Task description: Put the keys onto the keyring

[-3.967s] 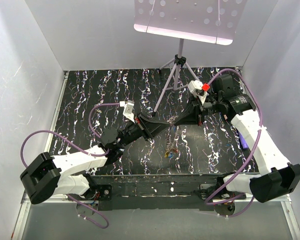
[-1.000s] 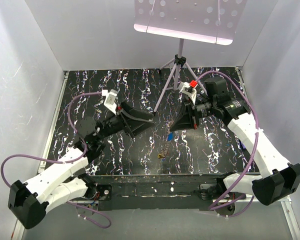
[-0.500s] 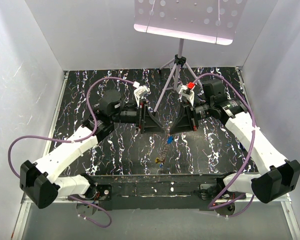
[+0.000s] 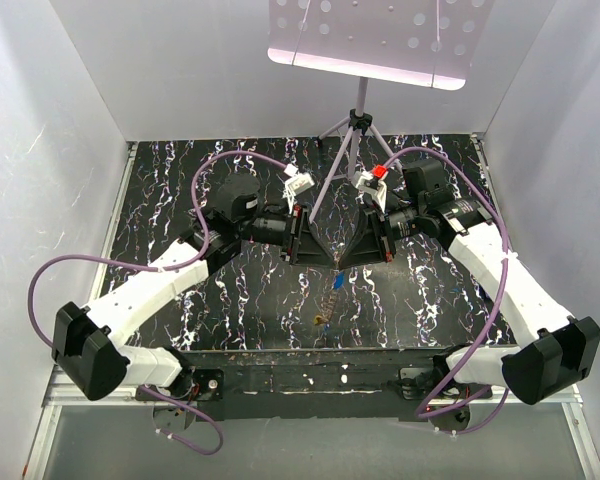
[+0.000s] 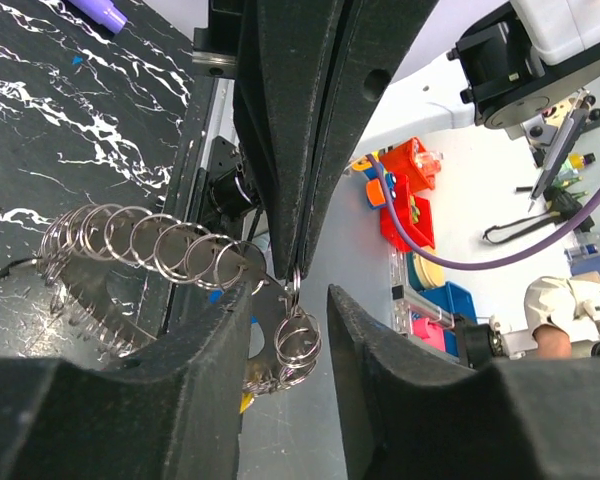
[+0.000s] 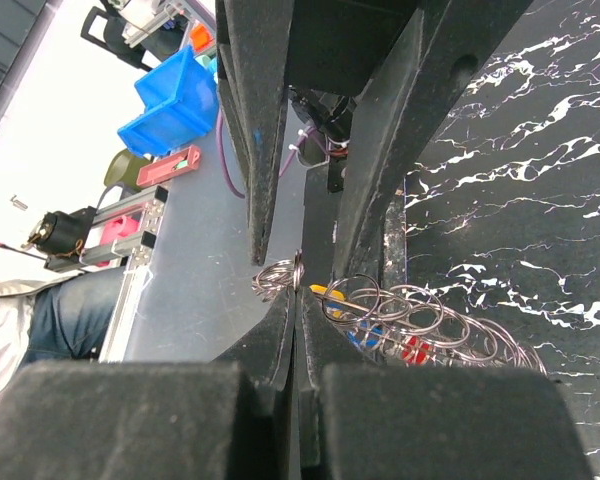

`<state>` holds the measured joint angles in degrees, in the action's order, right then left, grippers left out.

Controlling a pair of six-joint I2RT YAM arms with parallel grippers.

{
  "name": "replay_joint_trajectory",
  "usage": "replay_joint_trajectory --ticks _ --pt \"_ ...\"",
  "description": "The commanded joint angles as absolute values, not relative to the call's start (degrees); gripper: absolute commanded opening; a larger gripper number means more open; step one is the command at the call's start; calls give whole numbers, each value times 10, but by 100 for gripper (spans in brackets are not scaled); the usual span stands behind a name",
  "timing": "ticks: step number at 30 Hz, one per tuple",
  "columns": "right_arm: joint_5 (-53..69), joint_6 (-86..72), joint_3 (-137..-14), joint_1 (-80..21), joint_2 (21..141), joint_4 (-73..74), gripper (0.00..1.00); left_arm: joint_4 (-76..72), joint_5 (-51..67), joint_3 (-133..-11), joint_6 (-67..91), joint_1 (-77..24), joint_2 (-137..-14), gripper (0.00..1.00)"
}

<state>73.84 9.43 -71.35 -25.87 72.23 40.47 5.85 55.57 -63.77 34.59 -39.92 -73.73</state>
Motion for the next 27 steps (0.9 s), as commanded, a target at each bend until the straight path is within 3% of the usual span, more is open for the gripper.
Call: replay_joint_trajectory --ticks 1,4,8,13,14,15,17,18,24,27 --pt "757 97 -722 -262 721 401 1 64 576 -669 335 -411 -743 31" --pt "754 97 -722 -262 720 400 1 65 582 -673 336 -417 -752 23" --pt "751 97 -721 -263 718 401 1 67 594 -672 337 -417 -758 0" --pt "742 100 -726 -262 714 407 1 92 571 -673 316 -417 -735 0" --pt "736 109 -733 -262 712 416 5 89 563 -669 316 -416 -725 0" --pt "728 121 -740 -261 710 428 20 74 552 -659 323 -411 -713 0" --pt "719 155 -768 -252 709 469 42 -20 514 -616 363 -402 -671 0" --pt "719 167 -781 -244 708 486 46 -88 485 -580 393 -401 -647 0" --pt "737 196 -825 -210 705 527 50 -603 208 -317 553 -434 -561 0" --pt "744 196 -825 -208 708 527 51 -695 142 -286 550 -459 -576 0"
